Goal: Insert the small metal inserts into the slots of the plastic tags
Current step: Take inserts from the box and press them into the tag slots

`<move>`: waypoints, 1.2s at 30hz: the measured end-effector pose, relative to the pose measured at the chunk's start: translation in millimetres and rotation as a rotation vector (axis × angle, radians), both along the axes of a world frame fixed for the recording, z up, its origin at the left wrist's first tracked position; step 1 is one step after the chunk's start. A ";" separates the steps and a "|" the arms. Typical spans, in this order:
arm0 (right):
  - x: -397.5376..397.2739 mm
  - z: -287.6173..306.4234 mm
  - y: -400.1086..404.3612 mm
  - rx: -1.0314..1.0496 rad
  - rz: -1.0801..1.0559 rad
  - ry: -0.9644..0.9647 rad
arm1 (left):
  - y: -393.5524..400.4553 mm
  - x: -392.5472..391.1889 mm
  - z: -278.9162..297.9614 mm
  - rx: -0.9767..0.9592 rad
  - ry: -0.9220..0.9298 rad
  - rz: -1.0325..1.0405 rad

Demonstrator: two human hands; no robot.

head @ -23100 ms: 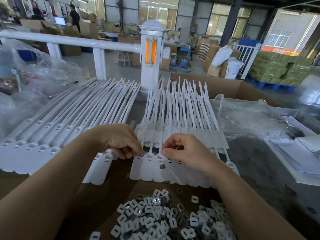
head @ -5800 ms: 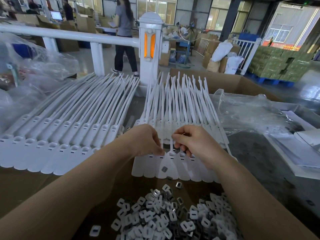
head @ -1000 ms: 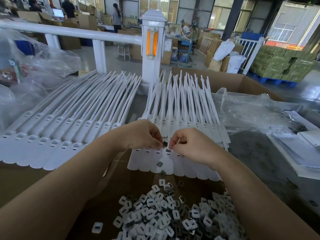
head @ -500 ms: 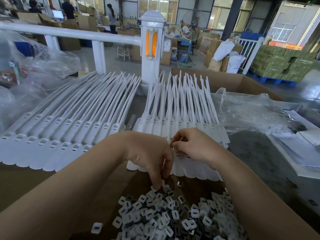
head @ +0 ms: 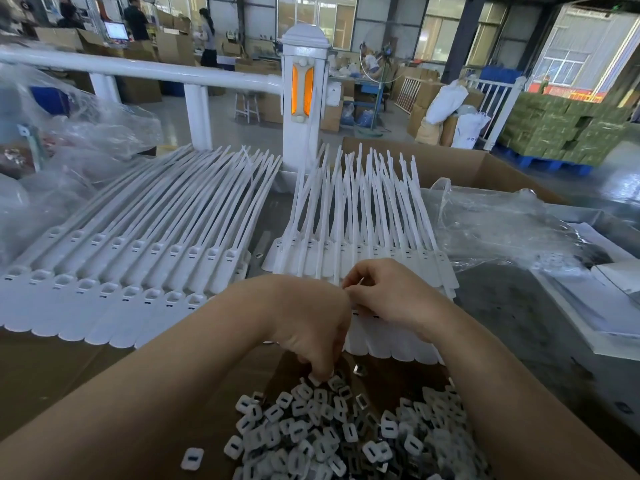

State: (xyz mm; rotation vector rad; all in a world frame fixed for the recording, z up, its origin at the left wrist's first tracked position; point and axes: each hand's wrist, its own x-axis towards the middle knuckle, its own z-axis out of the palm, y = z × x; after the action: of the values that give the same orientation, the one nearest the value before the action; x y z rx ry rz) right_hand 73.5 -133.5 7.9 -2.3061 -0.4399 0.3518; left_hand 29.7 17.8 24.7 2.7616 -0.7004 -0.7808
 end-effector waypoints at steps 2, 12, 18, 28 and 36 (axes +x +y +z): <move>0.0 -0.3 -0.3 0.000 0.003 -0.003 | -1.3 -0.8 -0.6 -0.006 0.017 0.006; 4.3 5.9 -9.2 0.175 0.012 0.153 | 22.7 7.8 10.1 -0.553 -0.372 0.260; 9.1 5.5 -12.8 0.366 -0.007 0.261 | 25.6 11.8 -3.6 -0.664 -0.670 0.134; 11.4 -0.7 -11.6 0.540 -0.088 0.313 | 32.5 20.4 -8.4 -0.742 -0.409 0.438; 8.9 -2.0 -7.8 0.421 -0.062 0.210 | 33.0 22.3 -10.8 -0.782 -0.117 0.573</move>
State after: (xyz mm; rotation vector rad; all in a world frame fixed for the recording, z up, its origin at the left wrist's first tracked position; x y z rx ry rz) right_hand 82.4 -141.3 5.9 -1.8471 -0.3023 0.4217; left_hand 52.0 50.7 13.9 2.1041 -0.1371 -0.1592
